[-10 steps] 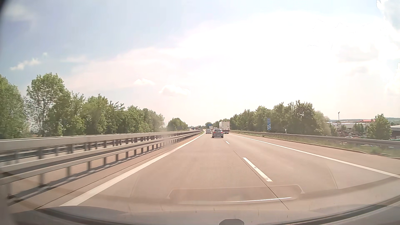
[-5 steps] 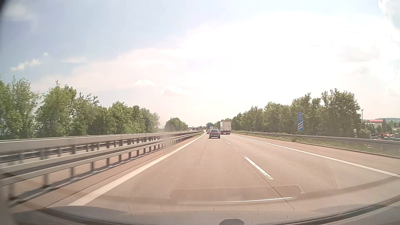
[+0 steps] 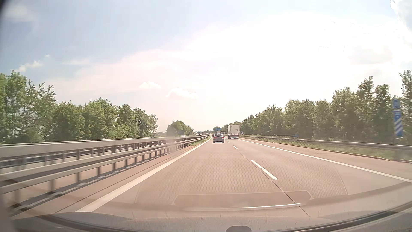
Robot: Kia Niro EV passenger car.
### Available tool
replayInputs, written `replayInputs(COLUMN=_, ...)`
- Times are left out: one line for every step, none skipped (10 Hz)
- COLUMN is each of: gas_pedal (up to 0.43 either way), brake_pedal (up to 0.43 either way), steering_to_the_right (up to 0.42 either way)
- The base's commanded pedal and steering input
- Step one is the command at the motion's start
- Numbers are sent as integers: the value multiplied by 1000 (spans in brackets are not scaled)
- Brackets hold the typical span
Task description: Follow the waypoints while adhering to traffic rules and regulations
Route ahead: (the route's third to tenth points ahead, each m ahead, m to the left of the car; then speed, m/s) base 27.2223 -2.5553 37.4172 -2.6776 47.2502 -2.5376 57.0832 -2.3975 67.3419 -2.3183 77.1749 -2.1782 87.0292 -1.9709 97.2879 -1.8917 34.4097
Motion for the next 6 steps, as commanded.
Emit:
replayInputs(gas_pedal=118, brake_pedal=0, steering_to_the_right=-3)
replayInputs(gas_pedal=110, brake_pedal=0, steering_to_the_right=-4)
replayInputs(gas_pedal=110, brake_pedal=0, steering_to_the_right=-3)
replayInputs(gas_pedal=110, brake_pedal=0, steering_to_the_right=-3)
replayInputs(gas_pedal=110, brake_pedal=0, steering_to_the_right=-4)
replayInputs(gas_pedal=98, brake_pedal=0, steering_to_the_right=-3)
